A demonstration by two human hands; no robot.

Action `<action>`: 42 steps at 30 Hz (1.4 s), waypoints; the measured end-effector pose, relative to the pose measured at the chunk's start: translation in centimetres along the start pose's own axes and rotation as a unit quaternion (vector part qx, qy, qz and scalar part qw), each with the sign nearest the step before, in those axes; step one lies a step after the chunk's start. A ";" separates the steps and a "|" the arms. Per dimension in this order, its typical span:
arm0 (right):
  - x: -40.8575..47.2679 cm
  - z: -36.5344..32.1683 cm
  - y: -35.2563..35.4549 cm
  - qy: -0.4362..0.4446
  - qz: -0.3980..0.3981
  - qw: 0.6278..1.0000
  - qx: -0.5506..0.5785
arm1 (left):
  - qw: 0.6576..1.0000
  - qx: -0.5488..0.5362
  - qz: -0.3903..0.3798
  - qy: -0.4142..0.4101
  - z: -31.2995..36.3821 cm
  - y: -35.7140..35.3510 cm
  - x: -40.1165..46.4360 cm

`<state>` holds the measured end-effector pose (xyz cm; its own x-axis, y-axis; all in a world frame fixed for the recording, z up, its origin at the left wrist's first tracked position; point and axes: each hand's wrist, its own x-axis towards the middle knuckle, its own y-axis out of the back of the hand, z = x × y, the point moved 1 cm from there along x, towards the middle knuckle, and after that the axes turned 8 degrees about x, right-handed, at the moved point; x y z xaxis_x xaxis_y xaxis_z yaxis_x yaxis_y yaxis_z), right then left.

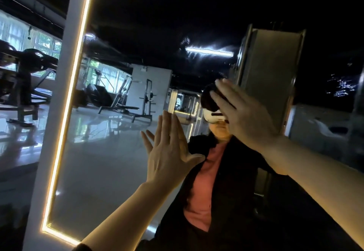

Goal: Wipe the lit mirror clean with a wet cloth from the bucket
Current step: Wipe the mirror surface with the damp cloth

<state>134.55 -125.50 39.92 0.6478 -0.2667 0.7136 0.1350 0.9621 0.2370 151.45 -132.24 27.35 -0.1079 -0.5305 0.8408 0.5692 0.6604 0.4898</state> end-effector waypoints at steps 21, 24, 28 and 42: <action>7.8 1.9 1.0 -0.157 0.093 0.982 0.049 | 0.999 -0.019 0.030 0.026 -3.0 -1.0 -1.6; 9.2 0.3 -1.2 -0.112 0.064 0.991 0.030 | 0.998 -0.020 0.026 0.058 -3.7 -1.0 -1.8; 2.5 -7.9 -5.0 0.111 -0.050 0.989 0.081 | 0.995 -0.055 0.027 0.079 -4.4 -0.9 -2.3; 14.3 -3.9 -4.6 -0.053 -0.002 0.997 0.061 | 0.986 -0.075 0.003 0.151 -7.4 -3.5 -7.4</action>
<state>146.13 -133.50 46.47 0.5642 -0.2817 0.7761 0.0414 0.9484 0.3142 156.30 -134.60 17.65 0.1317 -0.6757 0.7253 0.6851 0.5909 0.4261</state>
